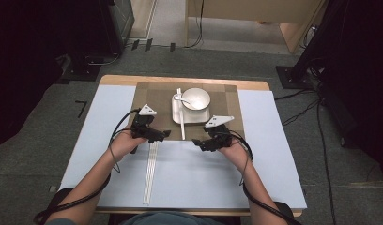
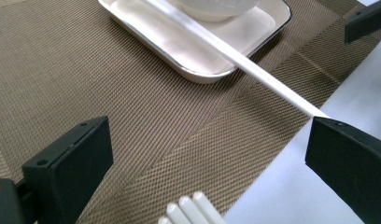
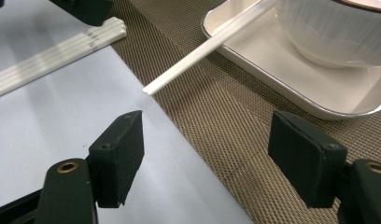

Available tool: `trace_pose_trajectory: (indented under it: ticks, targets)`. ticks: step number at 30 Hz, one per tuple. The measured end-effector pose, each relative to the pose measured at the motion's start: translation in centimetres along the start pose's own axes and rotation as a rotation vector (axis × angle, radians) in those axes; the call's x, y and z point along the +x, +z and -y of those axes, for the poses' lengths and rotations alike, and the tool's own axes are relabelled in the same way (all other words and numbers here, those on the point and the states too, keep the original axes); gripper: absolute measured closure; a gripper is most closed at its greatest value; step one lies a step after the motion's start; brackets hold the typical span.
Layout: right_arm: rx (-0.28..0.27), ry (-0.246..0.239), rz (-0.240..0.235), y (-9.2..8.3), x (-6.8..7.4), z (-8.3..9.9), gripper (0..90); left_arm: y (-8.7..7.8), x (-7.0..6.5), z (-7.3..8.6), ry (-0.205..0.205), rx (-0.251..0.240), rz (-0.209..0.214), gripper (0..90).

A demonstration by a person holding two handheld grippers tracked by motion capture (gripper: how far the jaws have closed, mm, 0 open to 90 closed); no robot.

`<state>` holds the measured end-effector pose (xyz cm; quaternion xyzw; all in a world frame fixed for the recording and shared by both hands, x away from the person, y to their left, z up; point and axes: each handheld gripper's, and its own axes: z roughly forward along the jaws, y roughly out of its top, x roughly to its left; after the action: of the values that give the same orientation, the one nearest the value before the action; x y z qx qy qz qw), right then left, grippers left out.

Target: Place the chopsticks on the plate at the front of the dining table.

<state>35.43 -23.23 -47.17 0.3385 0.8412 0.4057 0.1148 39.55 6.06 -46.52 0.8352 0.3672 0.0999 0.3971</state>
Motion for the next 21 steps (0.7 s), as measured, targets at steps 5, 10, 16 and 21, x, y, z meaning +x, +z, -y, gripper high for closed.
trace_pose_trajectory:
  ticks: [5, 10, 16, 21]
  targets:
    - [-0.003, 0.009, 0.011, -0.3, -0.4, 0.2, 27.0, -0.9, 0.3, 0.8, 0.003, 0.003, -0.010, 0.6]
    - [0.001, 0.004, 0.023, -0.9, -0.9, 0.5, 27.0, -1.8, 0.8, 1.6, 0.011, 0.001, -0.024, 0.6]
    - [0.005, 0.013, 0.044, -1.9, -2.0, 1.0, 26.8, -2.8, 2.0, 2.5, -0.009, 0.000, -0.030, 0.6]
    - [0.016, 0.031, 0.068, -2.7, -2.9, 1.7, 26.8, -3.7, 3.1, 3.3, -0.015, 0.002, -0.061, 0.6]
